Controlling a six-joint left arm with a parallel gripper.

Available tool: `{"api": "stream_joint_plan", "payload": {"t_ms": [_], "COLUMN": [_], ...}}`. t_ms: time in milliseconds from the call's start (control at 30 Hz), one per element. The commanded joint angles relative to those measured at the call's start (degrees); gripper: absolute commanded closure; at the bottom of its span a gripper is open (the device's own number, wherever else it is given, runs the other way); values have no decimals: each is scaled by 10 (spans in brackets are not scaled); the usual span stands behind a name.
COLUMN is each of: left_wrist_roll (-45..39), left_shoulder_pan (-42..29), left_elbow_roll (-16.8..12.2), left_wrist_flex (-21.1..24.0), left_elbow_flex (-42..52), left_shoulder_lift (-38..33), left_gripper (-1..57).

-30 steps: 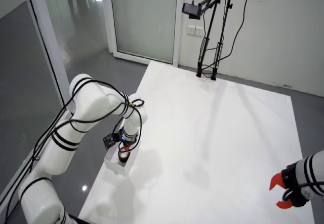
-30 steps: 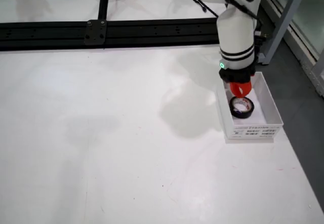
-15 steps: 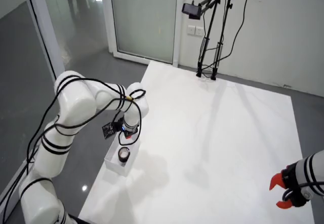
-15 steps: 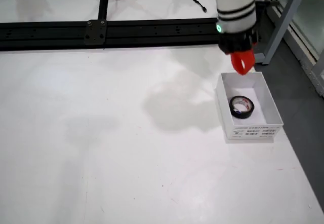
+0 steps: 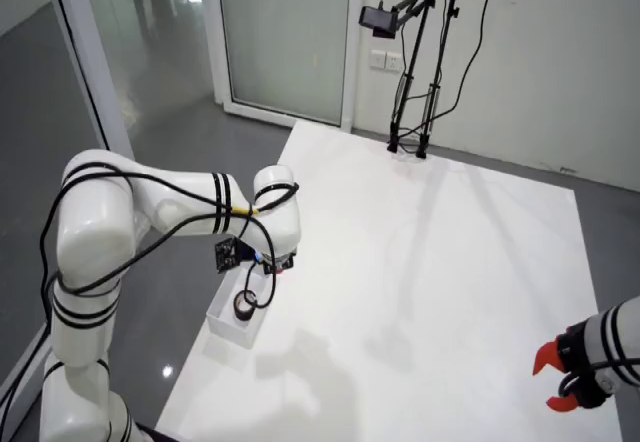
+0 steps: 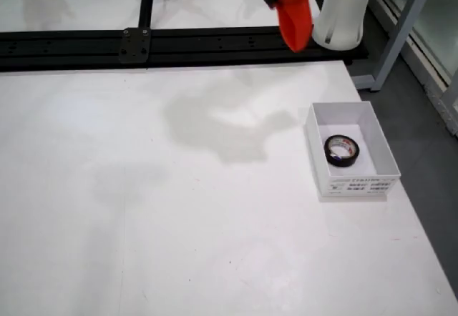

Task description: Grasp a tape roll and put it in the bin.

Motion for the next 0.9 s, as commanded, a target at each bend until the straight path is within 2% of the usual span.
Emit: {"api": "stream_joint_plan", "payload": {"t_ms": [33, 333, 567, 733, 900], "left_wrist_roll": [3, 16, 26, 92, 181], "left_shoulder_pan": [-202, -257, -295, -299, -277], "left_elbow_roll": [-9, -37, -41, -45, -95], "left_wrist_flex": [25, 24, 23, -10, -52], "left_elbow_flex": [0, 0, -3, -22, -50], "left_shoulder_lift": [-146, -194, -219, -204, -173], "left_gripper": [556, 568, 569, 569, 569]}}
